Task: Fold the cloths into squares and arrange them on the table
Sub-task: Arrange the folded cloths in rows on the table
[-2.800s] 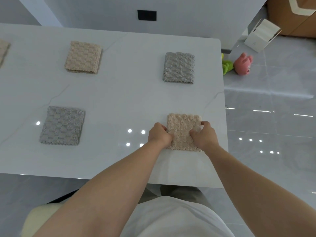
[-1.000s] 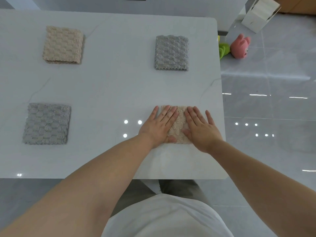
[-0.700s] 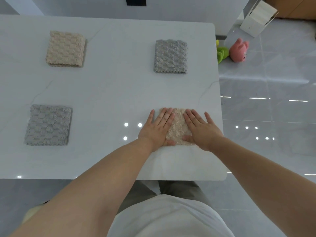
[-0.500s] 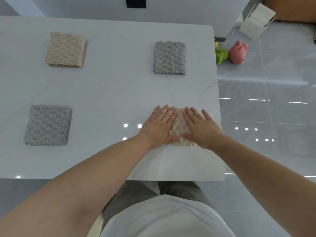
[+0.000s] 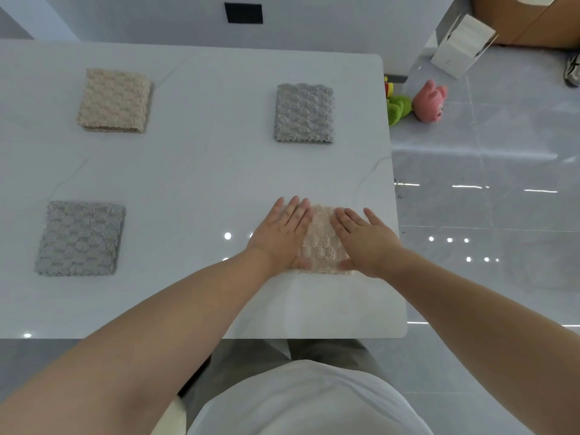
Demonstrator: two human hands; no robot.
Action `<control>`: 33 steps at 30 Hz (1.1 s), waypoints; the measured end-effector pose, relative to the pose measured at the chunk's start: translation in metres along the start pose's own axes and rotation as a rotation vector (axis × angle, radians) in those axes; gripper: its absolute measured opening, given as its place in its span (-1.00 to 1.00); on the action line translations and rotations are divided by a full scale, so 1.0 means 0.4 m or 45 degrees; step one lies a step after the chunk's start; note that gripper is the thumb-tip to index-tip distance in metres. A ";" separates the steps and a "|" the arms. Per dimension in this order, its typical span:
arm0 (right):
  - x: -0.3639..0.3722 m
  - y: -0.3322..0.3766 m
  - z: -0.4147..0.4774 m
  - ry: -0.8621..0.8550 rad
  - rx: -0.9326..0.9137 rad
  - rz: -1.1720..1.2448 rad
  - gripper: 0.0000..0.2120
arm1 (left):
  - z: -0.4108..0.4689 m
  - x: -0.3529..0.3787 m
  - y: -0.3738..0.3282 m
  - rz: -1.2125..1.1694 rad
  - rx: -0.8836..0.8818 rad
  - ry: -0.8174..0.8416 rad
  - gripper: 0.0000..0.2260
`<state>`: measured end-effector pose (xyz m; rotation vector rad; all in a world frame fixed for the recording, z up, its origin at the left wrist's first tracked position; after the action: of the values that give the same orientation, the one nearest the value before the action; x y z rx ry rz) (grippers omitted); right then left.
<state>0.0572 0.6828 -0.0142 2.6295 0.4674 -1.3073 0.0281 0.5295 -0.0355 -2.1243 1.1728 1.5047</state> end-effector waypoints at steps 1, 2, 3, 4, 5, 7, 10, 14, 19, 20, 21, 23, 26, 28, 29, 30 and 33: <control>0.012 -0.002 -0.001 0.025 0.009 0.036 -0.03 | -0.007 0.014 0.006 -0.027 -0.007 0.052 0.02; 0.021 -0.001 0.000 0.043 0.016 0.063 -0.02 | -0.013 0.025 0.009 -0.060 -0.011 0.103 0.04; 0.023 0.003 0.003 0.045 0.018 0.069 -0.02 | -0.014 0.027 0.011 -0.073 -0.018 0.122 0.06; 0.018 0.007 0.006 0.040 0.018 0.052 -0.01 | -0.011 0.024 0.010 -0.058 -0.024 0.113 0.07; 0.009 0.012 0.008 0.033 0.017 0.023 -0.01 | -0.007 0.016 0.006 -0.030 -0.025 0.096 0.08; -0.005 0.018 0.004 0.021 0.023 -0.009 0.01 | -0.008 0.003 -0.002 0.007 -0.027 0.056 0.10; 0.003 0.012 0.000 0.069 0.058 0.005 0.09 | -0.029 0.019 0.000 -0.009 -0.029 0.089 0.13; 0.004 0.024 0.008 0.148 0.082 -0.032 0.14 | -0.044 0.013 -0.001 -0.086 -0.039 0.144 0.16; -0.073 0.058 0.020 0.131 0.112 0.124 -0.14 | -0.106 -0.018 0.047 -0.450 -0.118 0.148 0.01; -0.101 0.073 0.025 0.042 0.101 0.156 -0.28 | -0.134 -0.021 0.066 -0.540 -0.145 0.134 -0.07; -0.129 0.091 0.029 -0.071 0.091 0.175 -0.42 | -0.163 -0.021 0.088 -0.633 -0.186 0.109 -0.16; -0.177 0.139 0.038 -0.234 0.084 0.210 -0.69 | -0.228 -0.018 0.141 -0.800 -0.321 0.051 -0.34; -0.217 0.231 0.054 -0.221 0.132 0.333 -0.77 | -0.328 0.015 0.220 -0.985 -0.538 0.023 -0.51; -0.231 0.304 0.069 -0.202 0.115 0.385 -0.75 | -0.386 0.048 0.264 -1.097 -0.642 0.016 -0.58; -0.236 0.343 0.078 -0.202 0.093 0.404 -0.73 | -0.412 0.063 0.284 -1.146 -0.676 0.008 -0.61; -0.242 0.384 0.086 -0.204 0.072 0.420 -0.72 | -0.435 0.078 0.304 -1.182 -0.700 -0.006 -0.63; -0.262 0.502 0.112 -0.199 0.065 0.484 -0.70 | -0.496 0.114 0.364 -1.231 -0.726 -0.043 -0.66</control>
<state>0.0346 0.4607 0.0447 2.4644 -0.0875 -1.3907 0.0545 0.2917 0.0376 -2.3894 -0.3893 1.4165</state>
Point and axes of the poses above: each hand's wrist, its own z-axis towards the middle knuckle, its own x-axis out of the palm, y = z × x, the point moved 7 cm from there along z, towards the middle knuckle, and after that the axes turned 6 degrees about z, right-handed, at the moved point
